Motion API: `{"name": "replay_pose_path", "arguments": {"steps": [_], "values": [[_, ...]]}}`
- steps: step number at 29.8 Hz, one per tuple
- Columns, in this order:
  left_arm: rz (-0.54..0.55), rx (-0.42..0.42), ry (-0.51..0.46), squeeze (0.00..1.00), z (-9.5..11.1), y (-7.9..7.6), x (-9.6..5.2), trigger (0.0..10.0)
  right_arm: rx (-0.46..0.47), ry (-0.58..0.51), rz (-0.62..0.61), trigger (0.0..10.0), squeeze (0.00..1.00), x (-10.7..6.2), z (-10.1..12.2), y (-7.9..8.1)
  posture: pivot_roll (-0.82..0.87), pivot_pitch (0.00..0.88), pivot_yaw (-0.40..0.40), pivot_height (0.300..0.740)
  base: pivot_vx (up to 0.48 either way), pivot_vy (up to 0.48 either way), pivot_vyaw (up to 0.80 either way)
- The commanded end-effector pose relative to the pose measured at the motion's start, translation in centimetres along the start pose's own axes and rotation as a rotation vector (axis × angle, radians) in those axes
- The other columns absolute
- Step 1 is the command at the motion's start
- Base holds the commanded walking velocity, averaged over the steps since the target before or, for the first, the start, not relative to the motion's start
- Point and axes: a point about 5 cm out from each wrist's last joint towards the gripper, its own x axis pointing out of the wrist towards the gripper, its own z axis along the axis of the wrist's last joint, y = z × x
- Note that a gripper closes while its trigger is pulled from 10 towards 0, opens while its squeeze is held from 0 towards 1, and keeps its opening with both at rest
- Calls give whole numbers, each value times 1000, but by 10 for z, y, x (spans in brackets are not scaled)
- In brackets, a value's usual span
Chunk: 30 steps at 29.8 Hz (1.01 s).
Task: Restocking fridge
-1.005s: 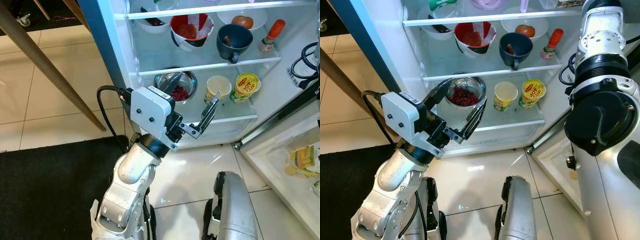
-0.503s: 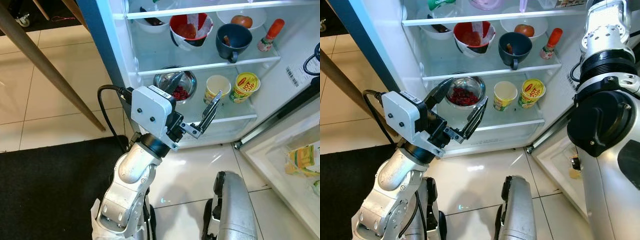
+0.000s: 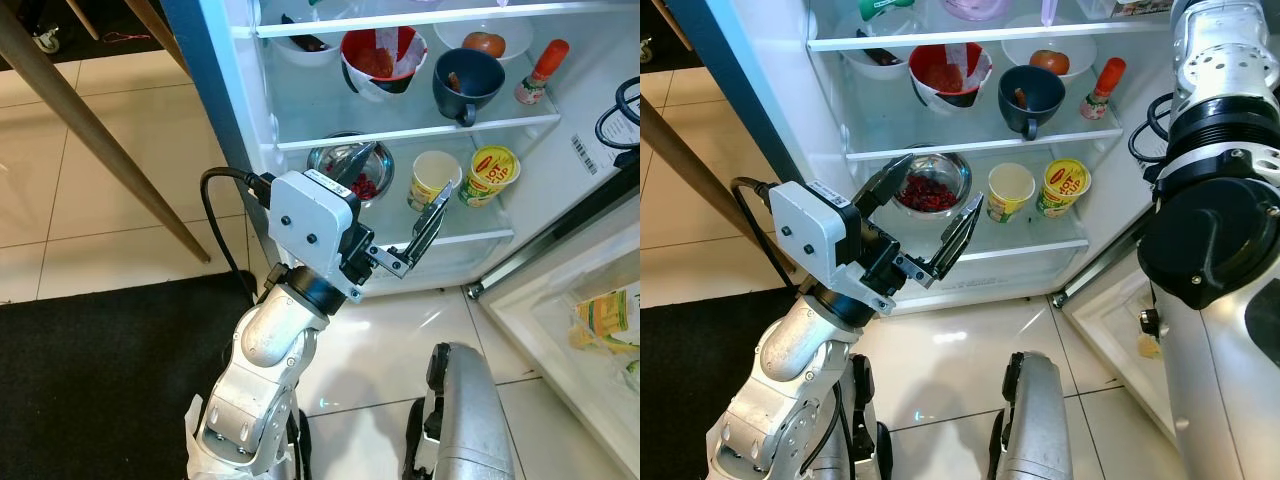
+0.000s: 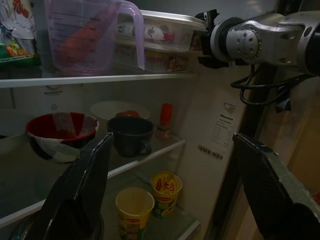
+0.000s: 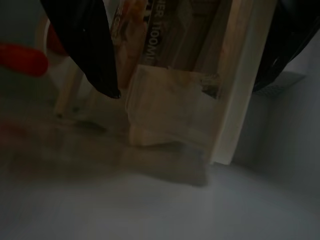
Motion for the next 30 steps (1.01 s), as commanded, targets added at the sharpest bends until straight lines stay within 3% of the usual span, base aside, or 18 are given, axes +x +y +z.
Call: {"name": "replay_pose_path", "arguments": {"steps": [1,3,7,8,12,30], "values": [[-13,-19,-20,0,2,-5,0,10000,35,57,-136,10000,710,-1,-5,-33,72,446,4,556,0,0,0],[-14,-22,-22,0,2,-6,0,10000,30,69,-134,10000,361,-1,-3,-33,65,447,2,556,0,0,0],[-15,-23,-22,0,2,-6,0,10000,30,66,-130,10000,322,-1,-1,-32,65,447,2,556,0,0,0],[-15,-24,-23,0,1,-6,1,10000,27,64,-131,10000,0,-1,3,-33,57,444,-2,556,0,0,0],[-14,-28,-28,0,1,-7,1,10000,-28,73,-115,10000,0,-1,21,-28,41,439,-10,556,0,0,0],[-26,-35,-40,0,-2,-9,3,10000,-122,114,-107,10000,0,-9,46,-32,10,416,-5,556,0,0,0]]}}
